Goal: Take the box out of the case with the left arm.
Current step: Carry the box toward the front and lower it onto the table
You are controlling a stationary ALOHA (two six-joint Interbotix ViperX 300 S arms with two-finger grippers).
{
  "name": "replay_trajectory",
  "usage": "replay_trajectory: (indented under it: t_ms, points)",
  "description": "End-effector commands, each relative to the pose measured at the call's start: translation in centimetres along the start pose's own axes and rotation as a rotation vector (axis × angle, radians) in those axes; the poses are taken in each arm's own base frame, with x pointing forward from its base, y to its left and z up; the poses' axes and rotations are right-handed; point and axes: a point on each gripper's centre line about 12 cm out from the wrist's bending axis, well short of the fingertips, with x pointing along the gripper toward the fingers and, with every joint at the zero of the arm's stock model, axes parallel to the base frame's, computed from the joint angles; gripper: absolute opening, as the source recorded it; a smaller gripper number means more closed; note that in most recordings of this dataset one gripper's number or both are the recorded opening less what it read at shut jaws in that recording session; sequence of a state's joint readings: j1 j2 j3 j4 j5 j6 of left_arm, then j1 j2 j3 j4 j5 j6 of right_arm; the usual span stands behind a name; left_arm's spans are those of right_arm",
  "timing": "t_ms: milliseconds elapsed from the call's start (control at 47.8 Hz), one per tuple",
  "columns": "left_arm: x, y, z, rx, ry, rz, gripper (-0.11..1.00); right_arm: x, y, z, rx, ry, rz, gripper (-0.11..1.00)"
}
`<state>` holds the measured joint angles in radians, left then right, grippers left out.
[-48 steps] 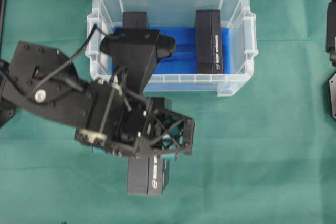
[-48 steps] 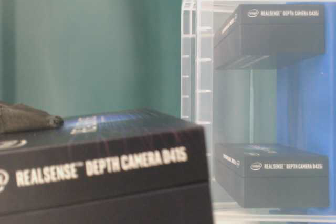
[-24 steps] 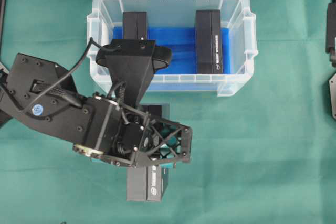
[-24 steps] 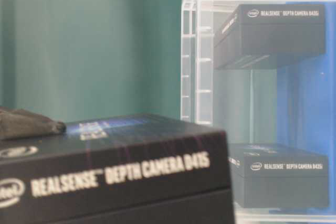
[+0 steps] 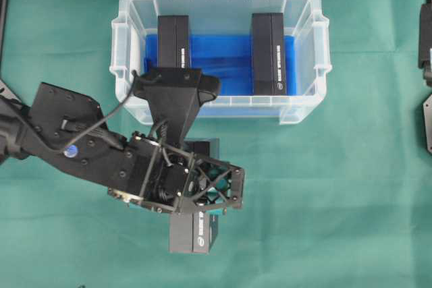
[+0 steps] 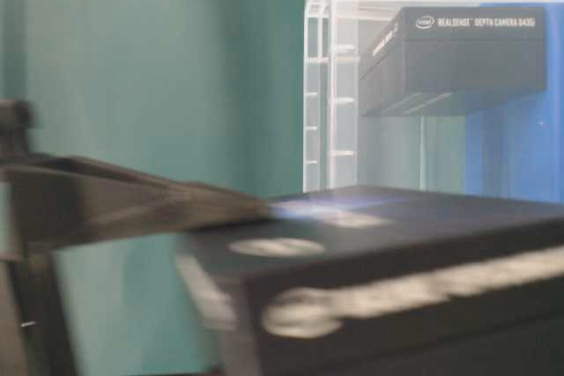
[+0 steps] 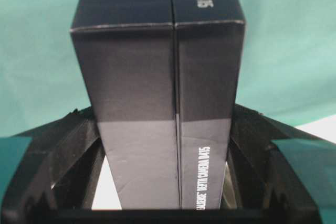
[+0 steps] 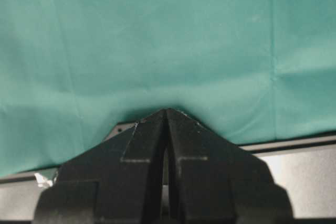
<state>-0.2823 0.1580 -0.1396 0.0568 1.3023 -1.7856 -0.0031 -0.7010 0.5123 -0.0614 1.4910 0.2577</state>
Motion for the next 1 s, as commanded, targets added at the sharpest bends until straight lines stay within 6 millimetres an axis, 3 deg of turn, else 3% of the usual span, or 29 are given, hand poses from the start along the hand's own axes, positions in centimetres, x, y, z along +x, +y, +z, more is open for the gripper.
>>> replay_trajectory:
  t_ms: [0, 481, 711, 983]
  points:
    - [-1.1, 0.3, 0.4, -0.004, 0.008, -0.064, 0.61, -0.3, 0.0, 0.2, 0.004, -0.01, 0.002, -0.01]
    - [7.4, 2.3, 0.2, -0.001, 0.042, -0.119, 0.61, 0.0, 0.1, 0.4, 0.001, -0.004, -0.002, -0.01]
    - [8.6, 3.1, 0.7, 0.0, 0.04, -0.118, 0.61, 0.1, 0.1, 0.4, 0.002, 0.002, -0.004, -0.01]
    - [8.6, 3.2, 0.8, -0.003, 0.041, -0.122, 0.61, 0.3, 0.1, 0.6, 0.0, 0.008, -0.007, -0.01]
